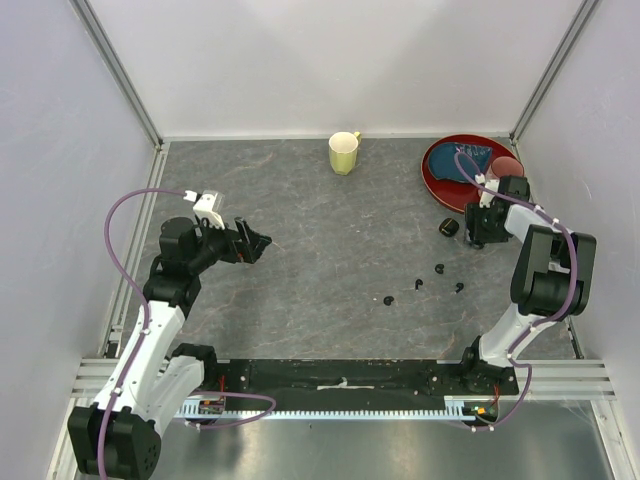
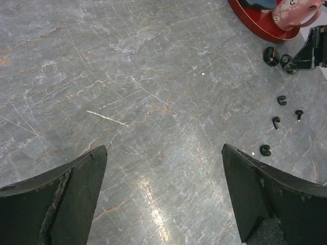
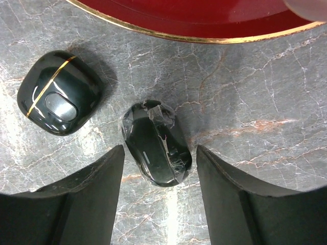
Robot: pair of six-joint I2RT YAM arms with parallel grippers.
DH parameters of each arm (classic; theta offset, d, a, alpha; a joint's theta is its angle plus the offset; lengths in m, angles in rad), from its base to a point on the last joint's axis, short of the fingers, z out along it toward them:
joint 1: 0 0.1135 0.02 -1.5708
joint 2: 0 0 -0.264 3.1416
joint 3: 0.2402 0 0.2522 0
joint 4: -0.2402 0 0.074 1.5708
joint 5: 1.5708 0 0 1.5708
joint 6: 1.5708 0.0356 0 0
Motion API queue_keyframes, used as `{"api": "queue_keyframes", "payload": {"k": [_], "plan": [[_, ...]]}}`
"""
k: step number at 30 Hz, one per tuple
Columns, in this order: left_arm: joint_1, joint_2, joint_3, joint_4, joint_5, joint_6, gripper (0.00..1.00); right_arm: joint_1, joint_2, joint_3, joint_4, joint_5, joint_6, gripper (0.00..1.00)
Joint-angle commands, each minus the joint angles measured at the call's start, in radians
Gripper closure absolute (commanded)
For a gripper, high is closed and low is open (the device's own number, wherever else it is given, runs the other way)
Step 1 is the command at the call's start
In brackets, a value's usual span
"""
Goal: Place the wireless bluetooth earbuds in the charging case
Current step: Pick up the charging case at the center of the board.
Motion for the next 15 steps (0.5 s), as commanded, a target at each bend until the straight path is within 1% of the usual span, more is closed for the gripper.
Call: {"api": "queue_keyframes", "payload": {"k": [1, 8, 9, 11, 12, 14, 15], "plan": [[0.000, 0.000, 0.022, 0.003, 0.021, -0.020, 0.00, -0.003, 0.017, 0.045, -0.009, 0.000, 0.017, 0.33], [0.000, 0.003, 0.028, -0.005, 0.009, -0.023, 0.00, -0.005, 0.031, 0.051, -0.009, 0.003, 0.034, 0.38], [0.000, 0.003, 0.031, -0.008, 0.000, -0.026, 0.00, -0.003, 0.031, 0.053, -0.009, 0.002, 0.035, 0.42], [0.000, 0.011, 0.037, -0.025, -0.020, -0.035, 0.00, -0.003, 0.031, 0.053, -0.009, -0.009, 0.034, 0.45], [0.000, 0.016, 0.046, -0.029, -0.022, -0.036, 0.00, -0.003, 0.031, 0.053, -0.009, -0.012, 0.037, 0.49], [0.000, 0.031, 0.054, -0.039, -0.023, -0.046, 0.00, -0.003, 0.026, 0.053, -0.011, -0.017, 0.037, 0.53], [0.000, 0.039, 0.060, -0.043, -0.025, -0.049, 0.00, -0.003, 0.023, 0.054, -0.017, -0.017, 0.037, 0.57]]}}
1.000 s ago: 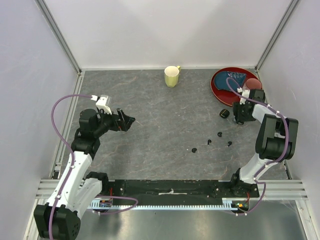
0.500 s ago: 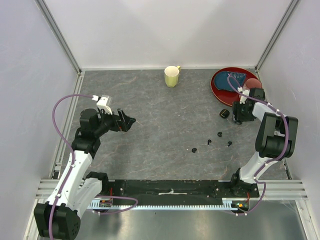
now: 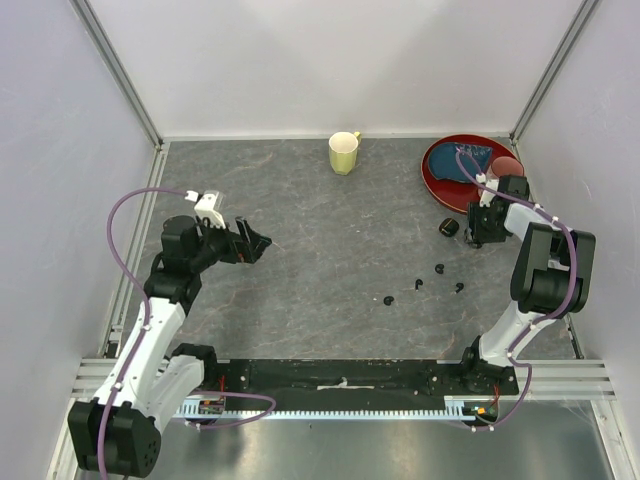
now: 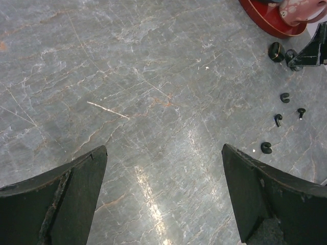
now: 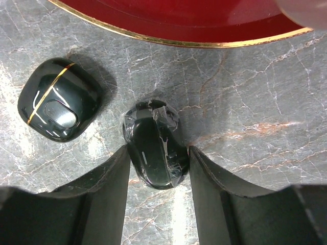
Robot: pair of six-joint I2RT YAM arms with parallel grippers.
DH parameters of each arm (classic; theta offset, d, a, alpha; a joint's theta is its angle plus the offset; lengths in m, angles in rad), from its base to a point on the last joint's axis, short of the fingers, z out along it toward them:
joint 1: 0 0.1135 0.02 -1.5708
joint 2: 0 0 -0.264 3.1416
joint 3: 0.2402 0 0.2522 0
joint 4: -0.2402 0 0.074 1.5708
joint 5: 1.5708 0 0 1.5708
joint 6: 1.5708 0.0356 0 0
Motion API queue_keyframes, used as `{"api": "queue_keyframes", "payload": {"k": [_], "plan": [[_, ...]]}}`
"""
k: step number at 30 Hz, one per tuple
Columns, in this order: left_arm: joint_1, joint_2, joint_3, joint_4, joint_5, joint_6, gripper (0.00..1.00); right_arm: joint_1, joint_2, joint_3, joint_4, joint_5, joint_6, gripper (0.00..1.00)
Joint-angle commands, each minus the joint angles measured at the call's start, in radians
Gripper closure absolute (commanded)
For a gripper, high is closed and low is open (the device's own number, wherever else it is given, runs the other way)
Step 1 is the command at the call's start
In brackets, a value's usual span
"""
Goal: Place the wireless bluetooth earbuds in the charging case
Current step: Pick up the charging case at the center of the board.
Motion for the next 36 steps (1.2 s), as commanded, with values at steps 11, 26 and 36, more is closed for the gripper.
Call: {"api": "queue_keyframes", "payload": {"k": [11, 26, 36], "plan": [[0.000, 0.053, 0.109, -0.044, 0.016, -0.117, 0.00, 0.037, -0.166, 0.016, -0.075, -0.006, 0.070, 0.72], [0.000, 0.068, 0.089, -0.039, 0.125, -0.104, 0.00, 0.279, -0.431, -0.001, -0.072, -0.154, 0.163, 0.76], [0.000, 0.082, 0.092, -0.050, 0.121, -0.079, 0.00, 0.655, -0.446, -0.216, 0.080, -0.116, 0.259, 0.75]]}}
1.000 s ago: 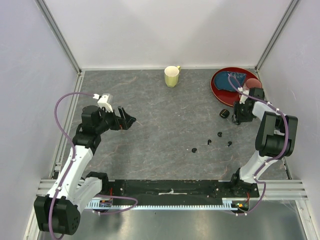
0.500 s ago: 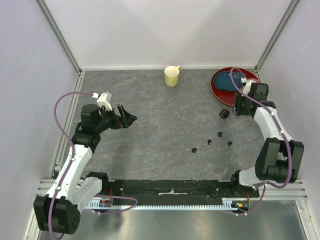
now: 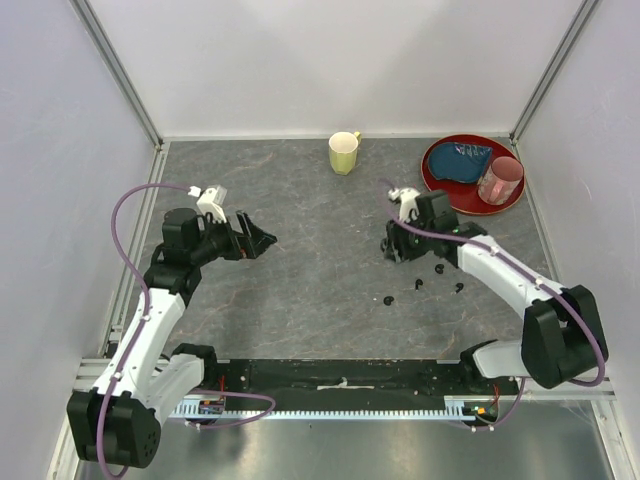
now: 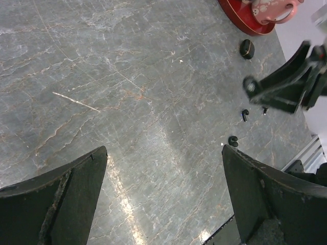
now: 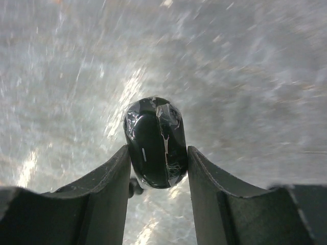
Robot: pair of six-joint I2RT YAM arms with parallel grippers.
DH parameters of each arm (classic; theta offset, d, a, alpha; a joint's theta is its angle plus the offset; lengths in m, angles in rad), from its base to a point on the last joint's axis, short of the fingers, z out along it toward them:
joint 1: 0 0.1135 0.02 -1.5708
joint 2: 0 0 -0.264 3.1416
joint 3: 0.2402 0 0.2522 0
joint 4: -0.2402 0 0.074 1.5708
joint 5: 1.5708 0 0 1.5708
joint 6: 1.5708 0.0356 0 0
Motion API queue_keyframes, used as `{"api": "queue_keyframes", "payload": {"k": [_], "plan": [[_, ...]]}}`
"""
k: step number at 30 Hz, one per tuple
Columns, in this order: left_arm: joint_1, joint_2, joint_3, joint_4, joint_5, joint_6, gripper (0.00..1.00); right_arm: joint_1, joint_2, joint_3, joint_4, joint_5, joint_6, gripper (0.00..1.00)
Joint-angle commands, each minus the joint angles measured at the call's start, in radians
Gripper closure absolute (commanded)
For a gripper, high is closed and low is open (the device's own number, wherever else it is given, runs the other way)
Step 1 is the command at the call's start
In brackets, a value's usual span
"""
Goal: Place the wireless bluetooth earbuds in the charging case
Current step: Pick up the charging case at the center of the board.
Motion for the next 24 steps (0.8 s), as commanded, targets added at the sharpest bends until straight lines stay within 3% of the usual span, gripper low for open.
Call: {"api": "queue_keyframes", "payload": {"k": [1, 9, 13, 19, 24], "plan": [[0.000, 0.024, 0.023, 0.010, 0.062, 0.029, 0.00, 0.128, -0.032, -0.080, 0.106, 0.013, 0.053, 0.75], [0.000, 0.157, 0.020, 0.037, 0.291, -0.017, 0.02, 0.342, -0.073, -0.113, 0.247, 0.071, 0.049, 0.76], [-0.010, 0.218, -0.018, 0.121, 0.444, -0.121, 0.04, 0.400, -0.118, -0.135, 0.302, 0.070, 0.044, 0.76], [-0.083, 0.222, 0.006, 0.203, 0.463, -0.201, 0.04, 0.435, -0.152, -0.115, 0.338, -0.002, 0.046, 0.76], [-0.229, 0.286, 0.072, 0.215, 0.356, -0.234, 0.04, 0.447, -0.167, -0.080, 0.333, -0.047, 0.036, 0.76]]}}
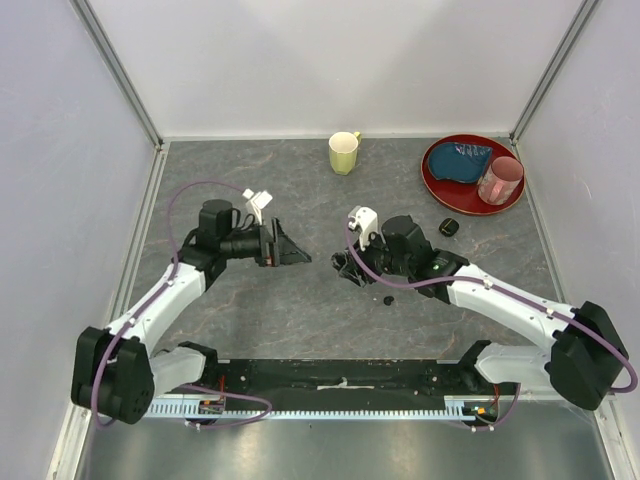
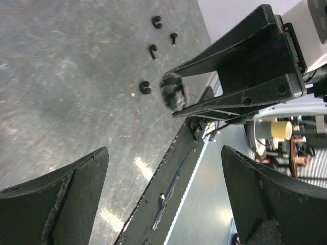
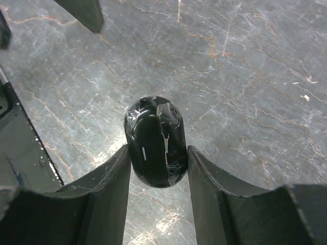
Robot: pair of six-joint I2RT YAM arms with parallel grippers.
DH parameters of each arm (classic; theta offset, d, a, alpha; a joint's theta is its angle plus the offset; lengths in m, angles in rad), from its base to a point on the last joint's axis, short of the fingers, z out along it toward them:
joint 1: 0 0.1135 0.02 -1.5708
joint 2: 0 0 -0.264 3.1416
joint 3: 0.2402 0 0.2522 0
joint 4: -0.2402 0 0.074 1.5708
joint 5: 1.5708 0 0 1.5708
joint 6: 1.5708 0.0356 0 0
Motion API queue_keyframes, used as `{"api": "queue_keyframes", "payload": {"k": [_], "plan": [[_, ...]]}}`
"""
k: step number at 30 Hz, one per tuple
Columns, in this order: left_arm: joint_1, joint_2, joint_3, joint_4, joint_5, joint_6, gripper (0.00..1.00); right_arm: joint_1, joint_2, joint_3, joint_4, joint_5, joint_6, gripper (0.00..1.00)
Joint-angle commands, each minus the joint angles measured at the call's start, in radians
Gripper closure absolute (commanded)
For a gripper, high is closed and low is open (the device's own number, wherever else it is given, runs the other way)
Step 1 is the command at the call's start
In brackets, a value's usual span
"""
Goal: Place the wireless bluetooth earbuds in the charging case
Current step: Pick up the charging case at the center of the board.
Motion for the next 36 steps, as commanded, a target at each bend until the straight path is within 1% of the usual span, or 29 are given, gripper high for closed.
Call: {"api": "queue_keyframes", "payload": {"k": [1, 5, 9, 12, 19, 22, 24, 25, 30, 33, 34, 36], "plan": [[-0.126, 0.059, 0.097, 0.066, -0.053, -0.075, 0.04, 0.015, -0.032, 0.056, 0.043, -0.055, -0.001, 0.76], [-0.190, 0.114, 0.121, 0.083, -0.115, -0.089, 0.04, 0.020, -0.048, 0.063, 0.034, -0.067, -0.004, 0.75], [-0.210, 0.148, 0.128, 0.085, -0.164, -0.098, 0.05, 0.020, -0.052, 0.071, 0.009, -0.077, -0.012, 0.75], [-0.220, 0.163, 0.133, 0.125, -0.189, -0.111, 0.06, 0.023, -0.060, 0.062, 0.012, -0.083, -0.006, 0.75], [-0.249, 0.200, 0.131, 0.181, -0.189, -0.160, 0.11, 0.035, -0.057, 0.043, 0.032, -0.075, 0.011, 0.75], [-0.261, 0.208, 0.134, 0.198, -0.186, -0.174, 0.19, 0.037, -0.054, 0.042, 0.037, -0.069, 0.011, 0.75], [-0.269, 0.217, 0.139, 0.198, -0.173, -0.174, 0.20, 0.037, -0.051, 0.042, 0.040, -0.061, 0.011, 0.75], [-0.273, 0.220, 0.144, 0.198, -0.167, -0.175, 0.24, 0.040, -0.051, 0.042, 0.044, -0.060, 0.011, 0.75], [-0.289, 0.226, 0.148, 0.189, -0.153, -0.178, 0.32, 0.041, -0.040, 0.045, 0.049, -0.043, 0.014, 0.75], [-0.298, 0.229, 0.151, 0.180, -0.143, -0.174, 0.41, 0.044, -0.034, 0.042, 0.051, -0.026, 0.013, 0.75], [-0.301, 0.232, 0.157, 0.166, -0.140, -0.172, 0.49, 0.044, -0.032, 0.042, 0.054, -0.021, 0.014, 0.75], [-0.303, 0.232, 0.159, 0.155, -0.138, -0.164, 0.50, 0.046, -0.029, 0.040, 0.055, -0.018, 0.014, 0.75]]}}
